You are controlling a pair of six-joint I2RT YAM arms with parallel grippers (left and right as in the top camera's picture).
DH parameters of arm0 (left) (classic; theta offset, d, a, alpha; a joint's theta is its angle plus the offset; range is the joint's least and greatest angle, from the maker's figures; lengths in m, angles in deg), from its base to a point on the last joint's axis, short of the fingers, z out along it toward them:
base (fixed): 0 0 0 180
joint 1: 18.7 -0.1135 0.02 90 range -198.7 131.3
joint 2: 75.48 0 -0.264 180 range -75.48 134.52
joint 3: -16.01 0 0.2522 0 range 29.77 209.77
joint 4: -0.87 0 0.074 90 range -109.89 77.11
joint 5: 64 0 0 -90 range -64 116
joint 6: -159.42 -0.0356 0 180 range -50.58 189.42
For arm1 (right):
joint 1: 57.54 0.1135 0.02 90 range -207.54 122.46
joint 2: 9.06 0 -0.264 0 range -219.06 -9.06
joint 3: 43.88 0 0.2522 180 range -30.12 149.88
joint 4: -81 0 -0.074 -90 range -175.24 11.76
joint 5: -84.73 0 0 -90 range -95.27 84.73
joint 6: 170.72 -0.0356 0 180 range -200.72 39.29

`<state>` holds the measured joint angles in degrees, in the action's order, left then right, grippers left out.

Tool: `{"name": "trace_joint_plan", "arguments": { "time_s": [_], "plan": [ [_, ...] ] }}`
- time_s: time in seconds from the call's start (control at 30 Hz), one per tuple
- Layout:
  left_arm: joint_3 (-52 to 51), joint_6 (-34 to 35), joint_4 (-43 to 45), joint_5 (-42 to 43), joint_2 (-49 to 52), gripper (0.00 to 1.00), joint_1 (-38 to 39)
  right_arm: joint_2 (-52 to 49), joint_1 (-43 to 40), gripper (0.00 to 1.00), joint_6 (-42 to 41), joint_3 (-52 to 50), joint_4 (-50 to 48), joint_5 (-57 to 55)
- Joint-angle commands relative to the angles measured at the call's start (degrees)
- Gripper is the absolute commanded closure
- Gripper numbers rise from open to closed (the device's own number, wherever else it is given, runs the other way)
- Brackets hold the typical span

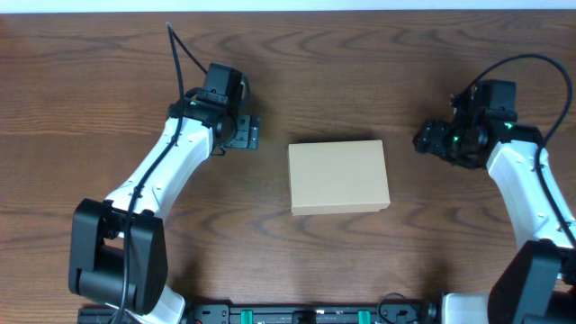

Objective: Pack container

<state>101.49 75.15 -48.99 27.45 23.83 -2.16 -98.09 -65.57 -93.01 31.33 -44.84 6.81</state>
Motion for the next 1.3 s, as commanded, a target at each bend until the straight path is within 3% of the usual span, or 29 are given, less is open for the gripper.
{"name": "trace_joint_plan", "arguments": {
  "time_s": [0.0,0.07,0.2,0.33,0.6,0.77,1.07,1.27],
  "plan": [
    [5.20,-0.63,0.11,-2.60,-0.22,0.09,-1.18,-0.13,-0.20,0.26,0.15,3.82,-0.59,1.44],
    [9.16,-0.70,-0.22,-4.37,-0.22,0.02,-1.95,-0.13,-0.20,0.11,0.22,6.54,-0.61,1.16],
    [15.65,-3.19,-0.26,-5.29,-0.22,0.05,-2.89,-0.13,-0.22,0.01,1.66,12.15,-1.03,-1.84],
    [18.36,-3.17,-0.15,-6.40,-0.22,0.05,-3.04,-0.11,-0.22,0.01,5.31,14.32,-3.89,-1.79],
    [18.56,-2.95,0.68,-5.29,-1.44,0.05,-3.02,-0.13,-0.13,0.01,5.09,14.29,-7.63,-1.77],
    [18.56,-2.43,2.67,1.95,-6.32,0.05,-3.02,-0.13,-0.15,0.01,5.09,14.29,-7.63,-1.77],
    [18.56,1.11,9.84,24.44,-18.38,0.05,-3.02,-0.13,-0.15,0.01,5.09,14.29,-7.63,-1.77],
    [18.56,-2.60,10.40,20.06,-24.50,0.04,-3.19,-0.13,-0.15,0.01,5.09,14.29,-7.63,-1.75]
  ]
}}
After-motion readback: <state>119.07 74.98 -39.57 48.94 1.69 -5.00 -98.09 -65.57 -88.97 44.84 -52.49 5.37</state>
